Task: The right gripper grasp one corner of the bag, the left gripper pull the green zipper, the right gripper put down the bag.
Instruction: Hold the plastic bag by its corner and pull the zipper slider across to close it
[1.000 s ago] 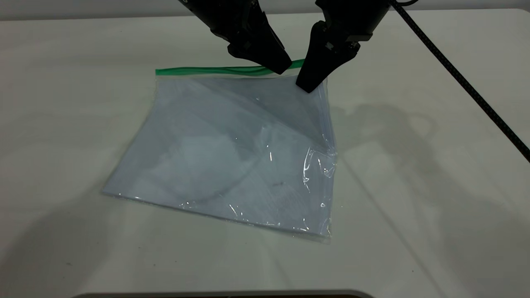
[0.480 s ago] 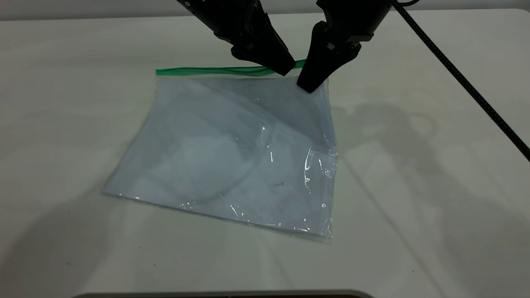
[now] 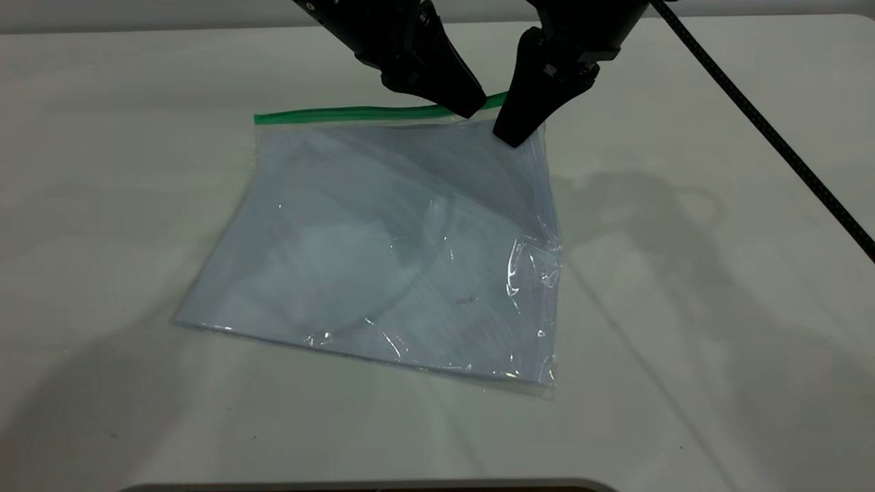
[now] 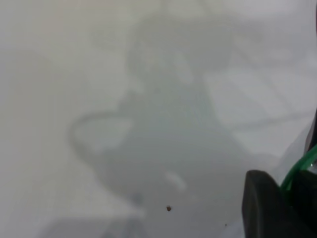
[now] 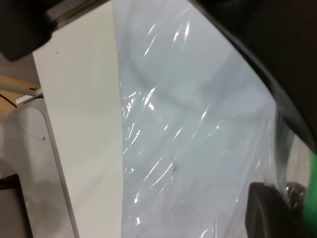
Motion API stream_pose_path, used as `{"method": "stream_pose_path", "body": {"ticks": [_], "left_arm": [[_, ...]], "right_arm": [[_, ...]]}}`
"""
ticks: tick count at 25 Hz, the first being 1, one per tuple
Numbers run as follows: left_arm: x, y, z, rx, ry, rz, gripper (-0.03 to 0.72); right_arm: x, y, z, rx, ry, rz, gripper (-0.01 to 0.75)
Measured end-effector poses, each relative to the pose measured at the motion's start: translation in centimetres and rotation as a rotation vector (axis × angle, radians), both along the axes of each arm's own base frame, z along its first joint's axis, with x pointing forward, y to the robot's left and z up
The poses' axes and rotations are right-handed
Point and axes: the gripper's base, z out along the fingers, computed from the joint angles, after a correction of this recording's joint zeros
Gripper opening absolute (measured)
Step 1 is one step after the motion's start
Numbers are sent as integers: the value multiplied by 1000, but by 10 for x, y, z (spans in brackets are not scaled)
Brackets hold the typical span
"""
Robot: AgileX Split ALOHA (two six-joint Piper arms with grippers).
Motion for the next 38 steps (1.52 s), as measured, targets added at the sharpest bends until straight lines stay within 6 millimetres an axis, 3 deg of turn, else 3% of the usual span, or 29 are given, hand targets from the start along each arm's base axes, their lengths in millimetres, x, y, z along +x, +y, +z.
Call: {"method": "stream_pose_path", "body": {"ticks": [5,13,22,28,38], "left_arm": [[0,0,0,-1,-15,-17,77],[1,-3,0,0,-43,-7,70],[6,-2,2,-20,-55,44,69],[13,9,2,-13,-66,73,69],[29,45,0,2,-62,139,69]], "right_arm": [[0,-1,3,-1,-9,2,33],[6,-11,6,6,-10,-31,33],[13,-33,27,24,-36,-74,33],[18,-51,42,32,-65,-111,33],[24,-66,45,64,-56,-169,33]]}}
